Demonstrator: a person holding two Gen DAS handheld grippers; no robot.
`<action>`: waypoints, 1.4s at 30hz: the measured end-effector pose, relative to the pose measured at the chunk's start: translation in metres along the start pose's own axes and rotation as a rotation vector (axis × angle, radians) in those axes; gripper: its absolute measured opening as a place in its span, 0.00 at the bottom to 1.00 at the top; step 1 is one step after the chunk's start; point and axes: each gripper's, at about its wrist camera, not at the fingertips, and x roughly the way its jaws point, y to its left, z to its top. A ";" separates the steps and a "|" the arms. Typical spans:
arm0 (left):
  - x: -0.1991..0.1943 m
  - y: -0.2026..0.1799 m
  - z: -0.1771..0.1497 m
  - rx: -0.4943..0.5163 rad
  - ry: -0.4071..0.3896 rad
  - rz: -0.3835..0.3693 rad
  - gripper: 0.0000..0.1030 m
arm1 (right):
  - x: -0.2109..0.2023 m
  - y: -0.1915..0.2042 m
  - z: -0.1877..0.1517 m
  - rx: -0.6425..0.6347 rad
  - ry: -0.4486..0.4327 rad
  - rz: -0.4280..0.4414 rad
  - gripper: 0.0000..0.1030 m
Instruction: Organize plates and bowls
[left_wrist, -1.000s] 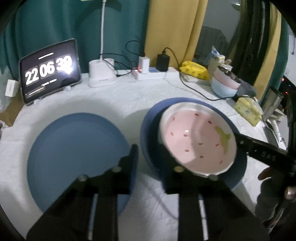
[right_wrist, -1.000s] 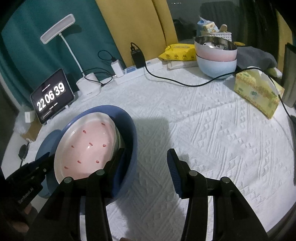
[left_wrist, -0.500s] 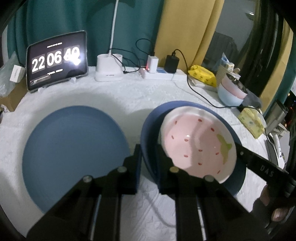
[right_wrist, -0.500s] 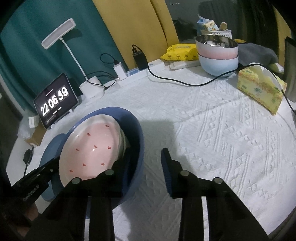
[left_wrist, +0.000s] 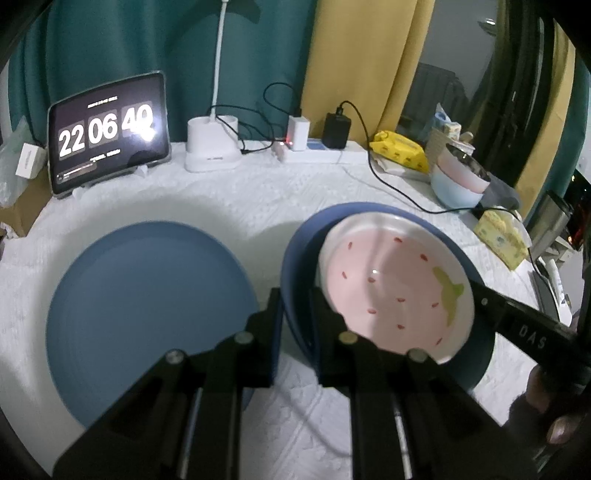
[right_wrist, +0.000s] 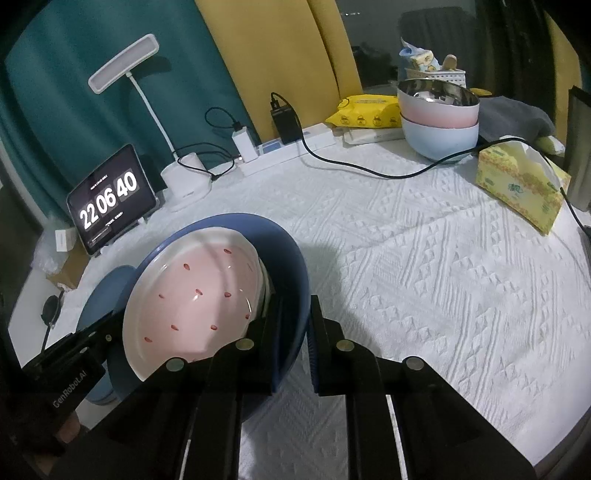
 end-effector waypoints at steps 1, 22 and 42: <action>0.000 0.000 0.000 0.001 0.000 0.002 0.13 | 0.000 -0.001 0.000 0.002 -0.001 0.000 0.13; -0.001 -0.003 0.000 0.017 -0.009 -0.004 0.13 | -0.003 0.001 -0.002 -0.003 -0.006 -0.019 0.13; -0.021 -0.010 0.001 0.041 -0.037 -0.034 0.13 | -0.030 0.007 -0.004 -0.003 -0.051 -0.048 0.13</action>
